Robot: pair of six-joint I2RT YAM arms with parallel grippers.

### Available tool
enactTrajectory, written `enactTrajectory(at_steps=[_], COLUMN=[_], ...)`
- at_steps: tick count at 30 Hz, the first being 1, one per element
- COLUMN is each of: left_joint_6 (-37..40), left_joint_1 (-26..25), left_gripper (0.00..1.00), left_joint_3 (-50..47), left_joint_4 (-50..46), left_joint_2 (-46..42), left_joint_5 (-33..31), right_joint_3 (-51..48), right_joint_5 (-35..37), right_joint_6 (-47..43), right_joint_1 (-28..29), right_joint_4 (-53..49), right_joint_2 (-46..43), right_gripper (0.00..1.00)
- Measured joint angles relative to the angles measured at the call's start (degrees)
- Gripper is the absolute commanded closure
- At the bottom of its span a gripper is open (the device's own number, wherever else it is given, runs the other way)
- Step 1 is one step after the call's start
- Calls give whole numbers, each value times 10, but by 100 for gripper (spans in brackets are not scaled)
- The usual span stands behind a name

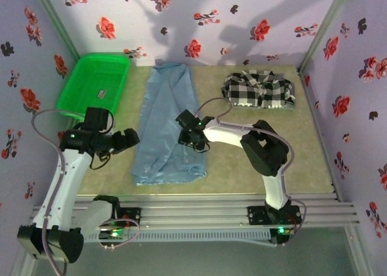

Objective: Fold and stack the long sleeve shirts

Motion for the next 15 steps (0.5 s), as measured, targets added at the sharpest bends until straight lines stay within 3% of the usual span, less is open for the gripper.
enactTrajectory(at_steps=[4,8,15], left_joint_6=[-25,-54,-116], left_joint_1=[-12,-33,-91], left_gripper=[3,4,10], left_joint_3=[-42,-86,-185], left_joint_4=[1,18,83], left_joint_2=[-6,-9,-8], left_joint_5=[7,12,33], right_joint_3=[-15,-42,-110], right_joint_5=[-4,-29,-50], right_joint_6=[-23,-50,-70], right_joint_1=[-11,-11,-5], right_joint_4=[7,-2,-54], right_joint_2=[-17,-70,-263], right_gripper=[26,20,19])
